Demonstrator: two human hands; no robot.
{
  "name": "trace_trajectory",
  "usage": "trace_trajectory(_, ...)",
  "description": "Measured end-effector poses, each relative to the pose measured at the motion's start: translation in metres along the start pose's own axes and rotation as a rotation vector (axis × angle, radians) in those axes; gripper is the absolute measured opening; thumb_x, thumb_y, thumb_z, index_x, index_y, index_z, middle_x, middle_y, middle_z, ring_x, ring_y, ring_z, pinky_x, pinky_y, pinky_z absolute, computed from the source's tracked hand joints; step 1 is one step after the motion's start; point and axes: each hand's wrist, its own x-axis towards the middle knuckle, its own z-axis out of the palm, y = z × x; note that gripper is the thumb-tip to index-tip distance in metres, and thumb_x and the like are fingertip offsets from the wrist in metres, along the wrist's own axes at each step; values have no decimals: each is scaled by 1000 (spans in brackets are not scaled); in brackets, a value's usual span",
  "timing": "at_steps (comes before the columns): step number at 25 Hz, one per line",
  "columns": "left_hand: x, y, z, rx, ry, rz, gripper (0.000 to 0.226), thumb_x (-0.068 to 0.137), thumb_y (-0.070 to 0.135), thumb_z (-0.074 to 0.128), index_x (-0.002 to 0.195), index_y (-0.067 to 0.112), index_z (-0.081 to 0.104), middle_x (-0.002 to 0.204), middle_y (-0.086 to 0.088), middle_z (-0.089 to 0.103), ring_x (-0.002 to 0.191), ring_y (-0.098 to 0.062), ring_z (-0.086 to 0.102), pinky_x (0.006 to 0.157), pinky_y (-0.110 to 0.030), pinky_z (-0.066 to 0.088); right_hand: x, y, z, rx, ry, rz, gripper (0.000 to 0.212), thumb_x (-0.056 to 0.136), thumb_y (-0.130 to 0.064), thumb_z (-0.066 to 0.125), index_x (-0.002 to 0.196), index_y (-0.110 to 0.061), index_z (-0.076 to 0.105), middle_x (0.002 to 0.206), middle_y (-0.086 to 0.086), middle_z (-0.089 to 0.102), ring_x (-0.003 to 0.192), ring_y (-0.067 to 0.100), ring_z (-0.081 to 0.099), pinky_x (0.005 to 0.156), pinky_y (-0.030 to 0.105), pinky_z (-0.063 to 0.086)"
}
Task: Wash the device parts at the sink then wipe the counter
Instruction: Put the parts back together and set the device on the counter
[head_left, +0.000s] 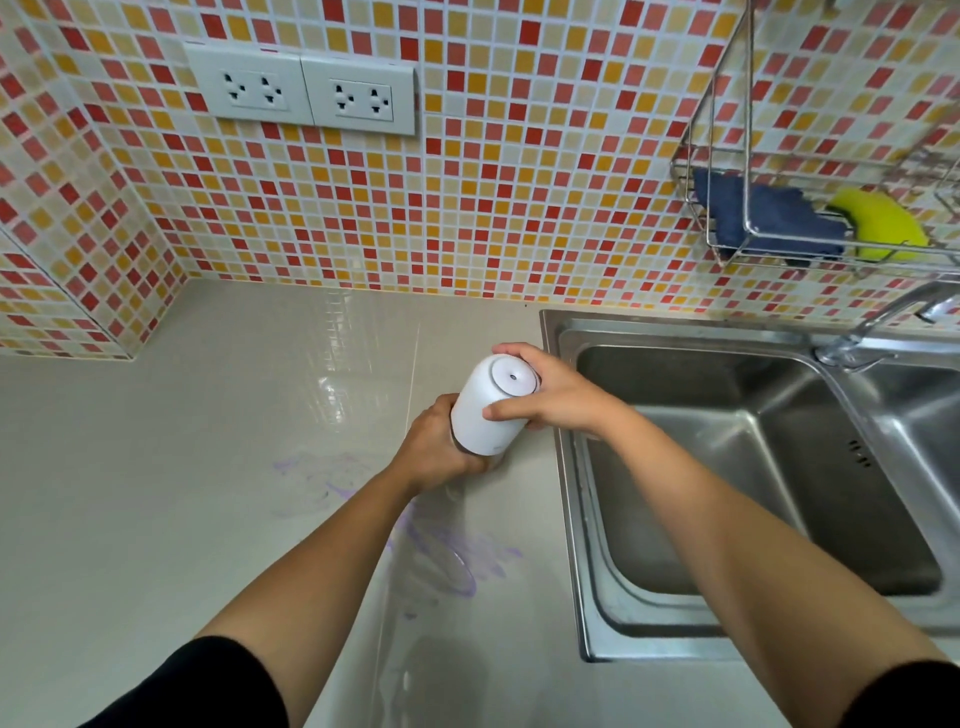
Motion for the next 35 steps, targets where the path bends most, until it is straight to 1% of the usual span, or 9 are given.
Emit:
trace_trajectory(2, 1, -2, 0, 10, 2, -5, 77, 55, 35, 87, 121, 25, 48, 110, 9, 61, 98, -14, 60, 79, -32, 53, -1, 3, -4, 113, -48, 23, 84, 65, -18, 83, 136, -30, 40, 128, -3, 50, 115, 21, 52, 86, 41, 54)
trace_trajectory(7, 0, -1, -1, 21, -17, 59, 83, 51, 42, 82, 126, 32, 47, 117, 11, 61, 103, -13, 60, 86, -32, 52, -4, 4, 17, -139, 173, -133, 90, 53, -44, 87, 131, -23, 47, 129, -3, 55, 113, 16, 53, 98, 33, 45)
trace_trajectory(10, 2, 0, -4, 32, -34, 56, 81, 52, 41, 82, 124, 33, 47, 115, 11, 62, 102, -14, 60, 86, -32, 52, -7, 16, 15, -98, 135, -148, 93, 54, -33, 88, 135, -23, 42, 133, -3, 51, 115, 15, 51, 100, 34, 44)
trace_trajectory(14, 3, -3, -4, 17, -69, 53, 84, 53, 38, 85, 126, 32, 44, 117, 9, 61, 102, -12, 61, 87, -34, 52, -9, 21, 17, -72, 209, -135, 84, 50, -32, 91, 122, -24, 50, 115, -8, 57, 101, 11, 56, 86, 25, 48)
trace_trajectory(19, 2, -9, -2, 4, -57, 43, 90, 49, 41, 83, 128, 31, 41, 119, 8, 60, 104, -13, 60, 87, -36, 53, -5, 22, 24, -87, 248, -118, 80, 48, -35, 91, 115, -22, 49, 112, -8, 55, 98, 13, 55, 82, 26, 48)
trace_trajectory(23, 1, -12, -3, 16, -89, 11, 94, 53, 29, 86, 134, 27, 37, 124, 8, 55, 107, -13, 57, 89, -34, 52, -4, 27, 27, -99, 242, -115, 79, 48, -34, 91, 113, -22, 48, 115, -5, 55, 98, 13, 55, 78, 22, 43)
trace_trajectory(26, 0, -18, -16, 85, -149, -31, 86, 65, 10, 77, 138, 18, 33, 130, 3, 49, 118, -16, 51, 92, -26, 44, 0, 34, 31, -117, 224, -104, 79, 47, -36, 91, 111, -24, 46, 117, -3, 55, 99, 14, 55, 81, 26, 45)
trace_trajectory(31, -3, -7, -50, 151, 54, -110, 73, 74, -11, 56, 140, 10, 32, 139, -10, 45, 128, -23, 43, 95, -27, 41, 0, 47, 43, -147, 208, -74, 80, 46, -38, 90, 111, -24, 45, 116, -4, 51, 104, 17, 54, 88, 34, 47)
trace_trajectory(35, -2, 44, -65, 179, 189, -66, 71, 77, -15, 54, 139, 12, 35, 140, -10, 45, 130, -25, 43, 101, -33, 41, -5, 49, 43, -224, 123, -83, 107, 49, -43, 88, 136, -17, 32, 137, 4, 40, 126, 23, 41, 106, 36, 36)
